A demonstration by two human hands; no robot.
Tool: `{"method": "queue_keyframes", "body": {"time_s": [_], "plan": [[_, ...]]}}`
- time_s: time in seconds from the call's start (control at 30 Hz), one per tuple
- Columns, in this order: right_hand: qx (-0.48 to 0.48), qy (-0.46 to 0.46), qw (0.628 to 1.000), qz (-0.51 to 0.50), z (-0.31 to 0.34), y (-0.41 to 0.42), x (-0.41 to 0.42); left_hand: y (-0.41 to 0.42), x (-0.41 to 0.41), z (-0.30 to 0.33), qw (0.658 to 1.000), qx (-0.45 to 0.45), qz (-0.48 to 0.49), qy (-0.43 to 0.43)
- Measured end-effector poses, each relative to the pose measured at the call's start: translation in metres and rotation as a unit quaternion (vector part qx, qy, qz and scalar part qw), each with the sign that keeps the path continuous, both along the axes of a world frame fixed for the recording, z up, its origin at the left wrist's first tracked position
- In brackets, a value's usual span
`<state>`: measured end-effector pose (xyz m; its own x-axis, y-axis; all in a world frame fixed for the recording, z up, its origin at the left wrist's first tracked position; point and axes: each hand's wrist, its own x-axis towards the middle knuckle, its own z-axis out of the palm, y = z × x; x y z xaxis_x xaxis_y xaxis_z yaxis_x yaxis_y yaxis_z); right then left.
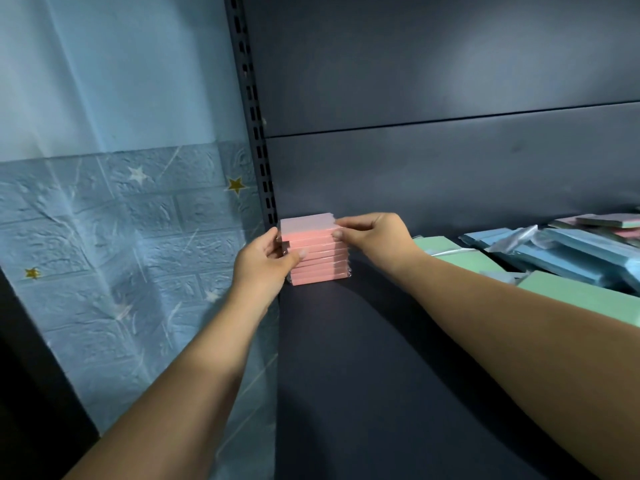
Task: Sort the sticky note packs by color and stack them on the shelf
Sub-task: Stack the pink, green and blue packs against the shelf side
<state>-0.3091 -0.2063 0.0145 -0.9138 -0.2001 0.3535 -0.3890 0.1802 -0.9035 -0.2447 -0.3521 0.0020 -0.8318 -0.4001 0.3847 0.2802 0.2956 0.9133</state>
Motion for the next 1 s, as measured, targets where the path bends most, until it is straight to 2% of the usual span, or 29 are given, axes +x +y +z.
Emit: {"method": "queue_keyframes", "body": {"time_s": [0.3, 0.5, 0.63, 1.0], "plan": [[-0.057, -0.043, 0.997, 0.027, -0.006, -0.003, -0.008, -0.01, -0.002, -0.001, 0.999, 0.029, -0.032, -0.006], [-0.081, -0.055, 0.995, 0.002, -0.006, -0.007, -0.004, -0.011, -0.004, -0.005, 0.998, 0.05, -0.045, -0.018], [-0.075, -0.064, 0.995, 0.001, -0.005, -0.01, 0.0, -0.009, -0.008, -0.007, 0.997, 0.08, -0.006, -0.001], [-0.07, -0.05, 0.996, 0.011, -0.006, -0.008, -0.002, -0.01, -0.012, -0.008, 1.0, 0.028, 0.006, -0.01]]}}
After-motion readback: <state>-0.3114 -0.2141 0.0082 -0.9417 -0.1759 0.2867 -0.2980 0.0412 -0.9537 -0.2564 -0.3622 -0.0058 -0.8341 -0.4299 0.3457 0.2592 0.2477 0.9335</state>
